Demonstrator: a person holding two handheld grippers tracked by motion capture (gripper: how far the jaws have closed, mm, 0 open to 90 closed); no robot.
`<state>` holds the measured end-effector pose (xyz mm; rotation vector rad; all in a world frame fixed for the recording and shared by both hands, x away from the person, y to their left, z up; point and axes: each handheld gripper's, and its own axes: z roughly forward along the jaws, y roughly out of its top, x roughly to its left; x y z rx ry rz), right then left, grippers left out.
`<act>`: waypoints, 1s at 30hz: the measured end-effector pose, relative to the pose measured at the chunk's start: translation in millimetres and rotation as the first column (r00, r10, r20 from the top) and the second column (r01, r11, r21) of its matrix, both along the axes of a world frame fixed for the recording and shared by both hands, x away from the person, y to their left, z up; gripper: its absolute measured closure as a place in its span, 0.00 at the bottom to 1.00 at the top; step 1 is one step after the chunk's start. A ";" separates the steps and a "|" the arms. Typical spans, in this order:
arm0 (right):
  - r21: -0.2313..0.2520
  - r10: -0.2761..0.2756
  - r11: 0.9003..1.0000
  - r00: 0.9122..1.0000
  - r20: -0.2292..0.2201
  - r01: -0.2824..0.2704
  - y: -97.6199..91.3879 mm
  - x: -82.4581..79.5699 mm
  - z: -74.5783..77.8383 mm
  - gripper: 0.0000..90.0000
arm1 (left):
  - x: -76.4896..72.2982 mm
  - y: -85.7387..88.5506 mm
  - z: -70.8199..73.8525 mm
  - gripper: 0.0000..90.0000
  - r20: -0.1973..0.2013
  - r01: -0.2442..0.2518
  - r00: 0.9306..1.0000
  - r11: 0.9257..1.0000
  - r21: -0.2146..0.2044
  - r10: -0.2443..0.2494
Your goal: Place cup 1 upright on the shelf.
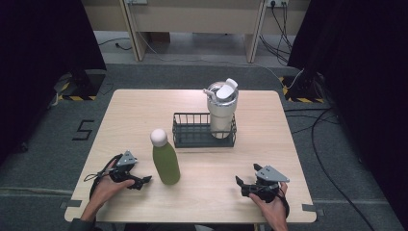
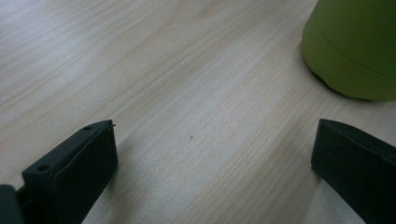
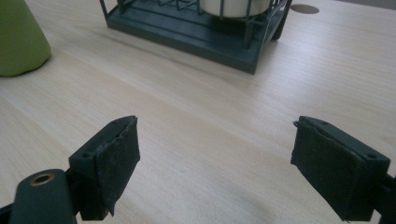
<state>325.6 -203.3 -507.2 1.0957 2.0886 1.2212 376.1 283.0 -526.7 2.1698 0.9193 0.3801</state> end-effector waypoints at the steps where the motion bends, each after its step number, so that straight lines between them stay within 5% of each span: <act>1: -0.003 0.002 1.000 1.000 0.000 -0.002 -0.2 -0.3 -0.7 0.17 | 0.0 -0.1 -0.1 0.00 0.001 0.000 1.000 1.000 -0.001 0.000; 30: -0.107 -0.006 0.994 0.988 -0.152 -0.010 -7.5 -8.4 -10.2 0.17 | 0.2 0.0 0.0 0.00 0.000 0.001 1.000 1.000 0.000 -0.001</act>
